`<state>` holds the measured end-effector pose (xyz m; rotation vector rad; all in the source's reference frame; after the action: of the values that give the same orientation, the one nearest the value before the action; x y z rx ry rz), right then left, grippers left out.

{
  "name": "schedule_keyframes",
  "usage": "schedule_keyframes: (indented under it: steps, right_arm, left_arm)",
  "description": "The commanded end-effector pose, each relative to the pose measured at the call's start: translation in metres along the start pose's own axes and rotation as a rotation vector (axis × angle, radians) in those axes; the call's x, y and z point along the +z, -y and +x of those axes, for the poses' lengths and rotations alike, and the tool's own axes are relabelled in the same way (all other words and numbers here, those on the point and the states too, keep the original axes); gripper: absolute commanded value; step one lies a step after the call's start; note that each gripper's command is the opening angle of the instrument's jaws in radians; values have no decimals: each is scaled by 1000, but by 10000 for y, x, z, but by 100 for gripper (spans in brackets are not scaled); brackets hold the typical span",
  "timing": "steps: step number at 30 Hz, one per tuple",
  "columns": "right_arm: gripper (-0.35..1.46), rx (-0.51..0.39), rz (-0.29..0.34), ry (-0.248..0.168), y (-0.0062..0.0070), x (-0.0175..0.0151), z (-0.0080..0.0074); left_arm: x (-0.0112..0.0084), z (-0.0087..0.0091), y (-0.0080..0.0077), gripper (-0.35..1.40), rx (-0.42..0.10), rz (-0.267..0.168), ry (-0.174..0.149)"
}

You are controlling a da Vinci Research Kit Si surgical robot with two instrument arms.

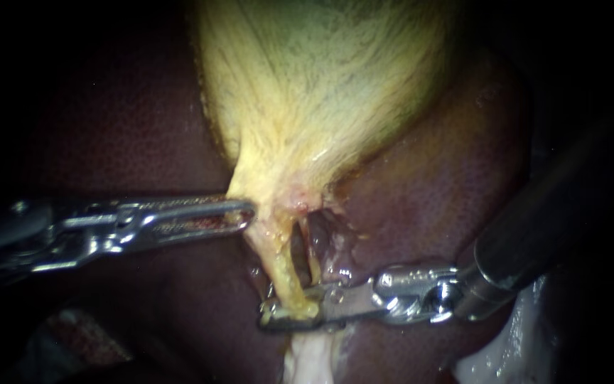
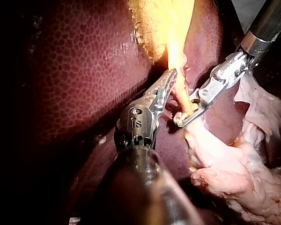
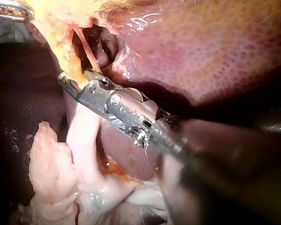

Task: Going back first clip left tube

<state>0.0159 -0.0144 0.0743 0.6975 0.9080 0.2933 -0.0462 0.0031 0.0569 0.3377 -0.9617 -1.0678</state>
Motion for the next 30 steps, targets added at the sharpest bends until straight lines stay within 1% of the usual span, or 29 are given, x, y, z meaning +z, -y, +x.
schedule_keyframes:
  steps: [1,11,13,14,15,16,17,19,20,22,26,30]
  right_arm:
    - [-35,0,0,0,0,0,0]
    - [-35,0,1,0,0,0,1]
    - [8,-11,0,-12,0,0,5]
    - [24,-51,-5,-16,0,0,6]
    - [40,-121,-15,-28,-1,1,9]
    - [49,-156,-21,-37,-2,1,11]
    - [53,-184,-29,-49,-2,2,14]
    - [58,-229,-52,-75,-4,1,18]
    - [60,-255,-73,-88,-4,0,21]
    - [60,-286,-92,-103,-5,-4,24]
    - [60,-334,-134,-103,-7,-17,29]
    - [60,-381,-141,-100,-9,-29,29]
  left_arm:
    - [0,0,0,-15,0,0,0]
    - [0,0,0,-15,0,1,0]
    - [0,0,0,-15,0,1,0]
    - [0,0,0,-15,1,1,0]
    - [0,0,-1,-15,1,1,0]
    - [0,0,-1,-15,1,1,0]
    - [0,0,-1,-15,1,1,0]
    - [0,0,0,-15,0,1,0]
    - [0,0,0,-15,0,1,0]
    - [0,0,0,-15,0,1,0]
    - [-1,0,0,-15,1,1,0]
    - [-2,1,0,-15,1,1,0]
